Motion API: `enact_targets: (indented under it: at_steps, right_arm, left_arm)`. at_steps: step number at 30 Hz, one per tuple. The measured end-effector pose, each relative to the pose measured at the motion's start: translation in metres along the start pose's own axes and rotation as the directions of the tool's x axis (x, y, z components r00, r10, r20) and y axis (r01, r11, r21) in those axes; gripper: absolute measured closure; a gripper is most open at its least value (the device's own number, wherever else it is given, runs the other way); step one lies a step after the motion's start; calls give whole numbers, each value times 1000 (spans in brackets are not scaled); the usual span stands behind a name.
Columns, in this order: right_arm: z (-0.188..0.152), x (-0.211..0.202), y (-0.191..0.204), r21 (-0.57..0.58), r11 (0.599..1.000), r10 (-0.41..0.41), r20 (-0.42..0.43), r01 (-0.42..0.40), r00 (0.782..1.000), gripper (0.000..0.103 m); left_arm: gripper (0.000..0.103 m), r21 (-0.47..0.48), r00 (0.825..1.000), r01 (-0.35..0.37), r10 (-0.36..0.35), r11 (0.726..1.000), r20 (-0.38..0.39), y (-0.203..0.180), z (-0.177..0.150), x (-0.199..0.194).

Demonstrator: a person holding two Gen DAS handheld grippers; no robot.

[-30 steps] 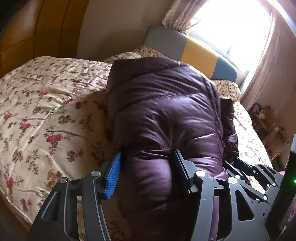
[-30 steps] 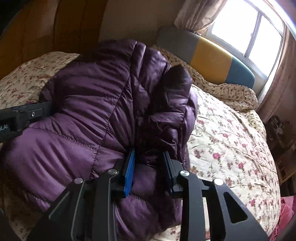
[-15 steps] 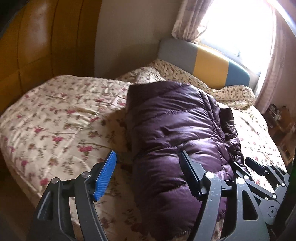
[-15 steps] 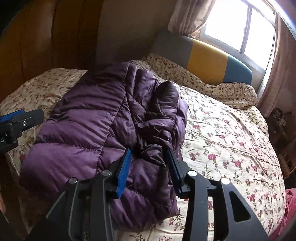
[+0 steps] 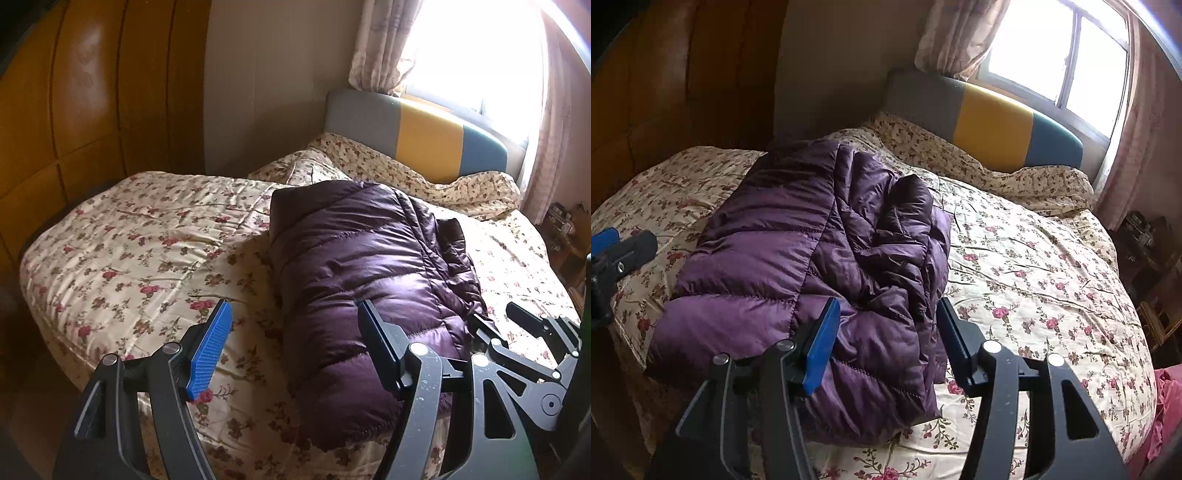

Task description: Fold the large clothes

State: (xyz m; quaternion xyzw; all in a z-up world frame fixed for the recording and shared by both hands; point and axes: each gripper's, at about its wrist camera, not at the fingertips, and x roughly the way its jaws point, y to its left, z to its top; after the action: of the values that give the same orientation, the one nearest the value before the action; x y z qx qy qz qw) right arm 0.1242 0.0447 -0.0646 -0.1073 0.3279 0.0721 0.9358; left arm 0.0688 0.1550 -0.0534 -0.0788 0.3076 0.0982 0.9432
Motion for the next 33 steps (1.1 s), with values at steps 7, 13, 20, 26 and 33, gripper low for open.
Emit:
enact_targets:
  at_steps: [7, 13, 20, 26, 33]
  right_arm:
    - [-2, -9, -4, 2, 1000, -16, 5, 16, 1000, 38]
    - [3, -13, -4, 17, 999, -39, -6, 39, 999, 29]
    - [3, -22, 2, 13, 999, -37, 6, 37, 999, 22]
    - [1, -32, 1, 33, 999, -31, 29, 30, 999, 18]
    - [-2, -35, -4, 58, 998, -31, 27, 29, 999, 14]
  left_arm:
    - [33, -3, 1000, -7, 7, 1000, -5, -2, -5, -3]
    - [33, -37, 1000, -15, 14, 999, -26, 3, -11, 0]
    - [24, -64, 999, -42, 41, 997, -19, 10, -18, -4]
    - [24, -62, 999, -49, 48, 997, -21, 9, -25, -8]
    - [16, -61, 998, -59, 57, 996, -24, 7, -30, -10]
